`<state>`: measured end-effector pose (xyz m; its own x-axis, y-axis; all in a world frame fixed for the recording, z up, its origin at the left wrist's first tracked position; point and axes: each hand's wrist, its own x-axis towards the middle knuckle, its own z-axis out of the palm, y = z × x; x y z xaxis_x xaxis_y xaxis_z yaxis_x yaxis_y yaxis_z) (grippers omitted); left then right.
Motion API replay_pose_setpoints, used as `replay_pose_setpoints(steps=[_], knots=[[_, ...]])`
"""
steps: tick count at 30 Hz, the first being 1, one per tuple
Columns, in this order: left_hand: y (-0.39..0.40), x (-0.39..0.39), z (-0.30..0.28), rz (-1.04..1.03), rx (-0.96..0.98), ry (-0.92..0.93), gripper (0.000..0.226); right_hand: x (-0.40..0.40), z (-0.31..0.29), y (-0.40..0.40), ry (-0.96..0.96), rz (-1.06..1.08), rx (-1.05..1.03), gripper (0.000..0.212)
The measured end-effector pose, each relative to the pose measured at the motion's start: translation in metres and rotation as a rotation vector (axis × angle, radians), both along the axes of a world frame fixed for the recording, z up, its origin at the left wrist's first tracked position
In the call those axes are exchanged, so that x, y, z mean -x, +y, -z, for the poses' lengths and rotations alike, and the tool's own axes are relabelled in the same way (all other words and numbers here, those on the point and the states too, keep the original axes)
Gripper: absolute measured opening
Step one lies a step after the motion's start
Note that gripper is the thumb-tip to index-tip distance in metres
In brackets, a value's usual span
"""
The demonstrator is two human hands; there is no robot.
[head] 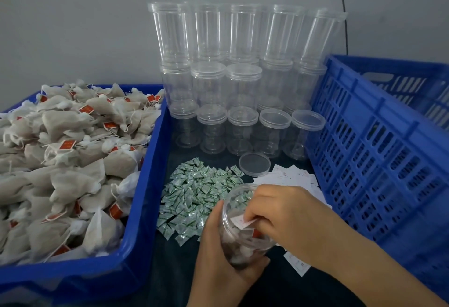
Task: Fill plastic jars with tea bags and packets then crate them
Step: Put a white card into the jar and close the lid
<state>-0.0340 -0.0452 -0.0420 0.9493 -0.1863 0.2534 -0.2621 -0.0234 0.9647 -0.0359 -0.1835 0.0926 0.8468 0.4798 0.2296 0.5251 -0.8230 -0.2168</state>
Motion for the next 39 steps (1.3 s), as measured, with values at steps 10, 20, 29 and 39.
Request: replay_pose_setpoints(steps=[10, 20, 29, 39], knots=[[0.001, 0.002, 0.005, -0.048, -0.103, -0.117, 0.108, 0.001, -0.034, -0.008, 0.473, -0.034, 0.214, 0.05], [0.004, 0.0, 0.002, -0.027, -0.042, -0.072, 0.107, -0.003, -0.038, -0.025, 0.201, 0.101, -0.117, 0.037], [0.007, 0.004, -0.011, 0.048, -0.042, -0.012, 0.107, -0.003, -0.043, 0.004, 0.422, 0.015, 0.331, 0.109], [-0.004, 0.0, -0.034, 0.083, -0.058, -0.084, 0.126, -0.002, -0.08, 0.007, 0.351, 0.097, 0.371, 0.079]])
